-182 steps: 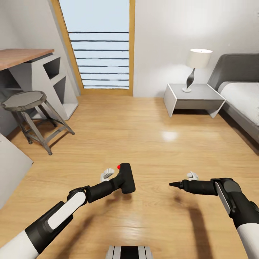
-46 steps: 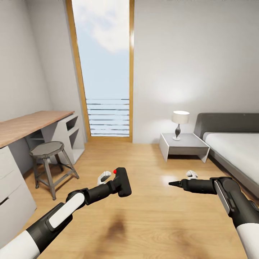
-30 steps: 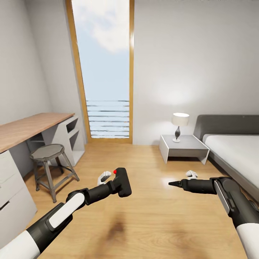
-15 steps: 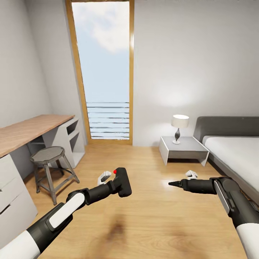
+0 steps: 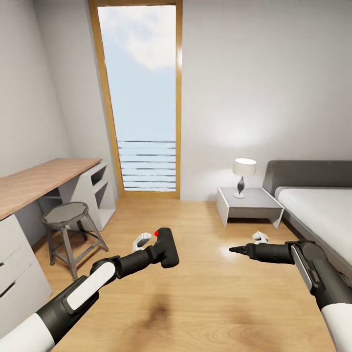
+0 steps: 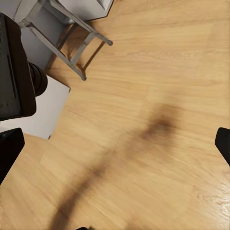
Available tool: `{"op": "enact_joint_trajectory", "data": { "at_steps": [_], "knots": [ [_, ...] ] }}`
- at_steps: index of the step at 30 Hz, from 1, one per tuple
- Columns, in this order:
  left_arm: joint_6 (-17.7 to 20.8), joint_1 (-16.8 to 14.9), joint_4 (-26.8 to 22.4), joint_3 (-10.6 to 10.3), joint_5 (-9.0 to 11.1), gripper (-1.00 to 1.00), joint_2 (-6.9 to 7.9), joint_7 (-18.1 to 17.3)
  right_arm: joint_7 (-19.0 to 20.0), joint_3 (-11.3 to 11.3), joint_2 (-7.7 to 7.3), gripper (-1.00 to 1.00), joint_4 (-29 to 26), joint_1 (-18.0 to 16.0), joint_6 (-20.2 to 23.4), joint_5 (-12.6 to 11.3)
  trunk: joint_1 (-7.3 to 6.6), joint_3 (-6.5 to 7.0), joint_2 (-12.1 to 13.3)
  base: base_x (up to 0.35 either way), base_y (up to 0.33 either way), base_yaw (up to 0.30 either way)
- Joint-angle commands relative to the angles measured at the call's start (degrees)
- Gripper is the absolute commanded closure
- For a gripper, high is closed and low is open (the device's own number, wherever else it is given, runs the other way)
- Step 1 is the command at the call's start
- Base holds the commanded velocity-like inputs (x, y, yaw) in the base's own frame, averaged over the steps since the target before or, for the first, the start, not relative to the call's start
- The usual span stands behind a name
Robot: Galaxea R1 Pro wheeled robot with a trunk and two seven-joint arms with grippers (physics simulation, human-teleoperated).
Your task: Attach the digital camera to the camera tripod in the bedroom.
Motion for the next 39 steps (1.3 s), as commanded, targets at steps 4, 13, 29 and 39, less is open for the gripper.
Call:
{"op": "enact_joint_trajectory", "data": {
  "at_steps": [4,13,29,39],
  "knots": [
    [0.0,-0.1,-0.1,-0.1,0.5,1.0,0.05,0.3,0.0,0.0,0.0,-1.0,0.0,0.0,0.4,-0.3,-0.89,0.66,1.6,0.0,0.0,0.0],
    [0.0,-0.1,0.0,-0.1,0.5,1.0,0.05,0.3,0.0,0.0,0.01,-1.0,0.0,0.0,0.4,-0.2,-2.87,2.28,5.2,0.0,0.0,0.0],
    [0.0,-0.1,-0.3,-0.1,0.5,1.0,0.05,0.3,0.0,-0.1,0.0,-1.0,-0.1,-0.1,0.5,0.1,-6.38,5.15,11.6,0.0,0.0,0.0],
    [0.1,-0.1,-0.2,-0.1,0.5,1.0,0.05,0.3,0.0,-0.1,0.05,-1.0,-0.3,0.0,0.3,-0.2,-8.58,6.94,15.6,0.0,0.0,0.0]
  ]
}}
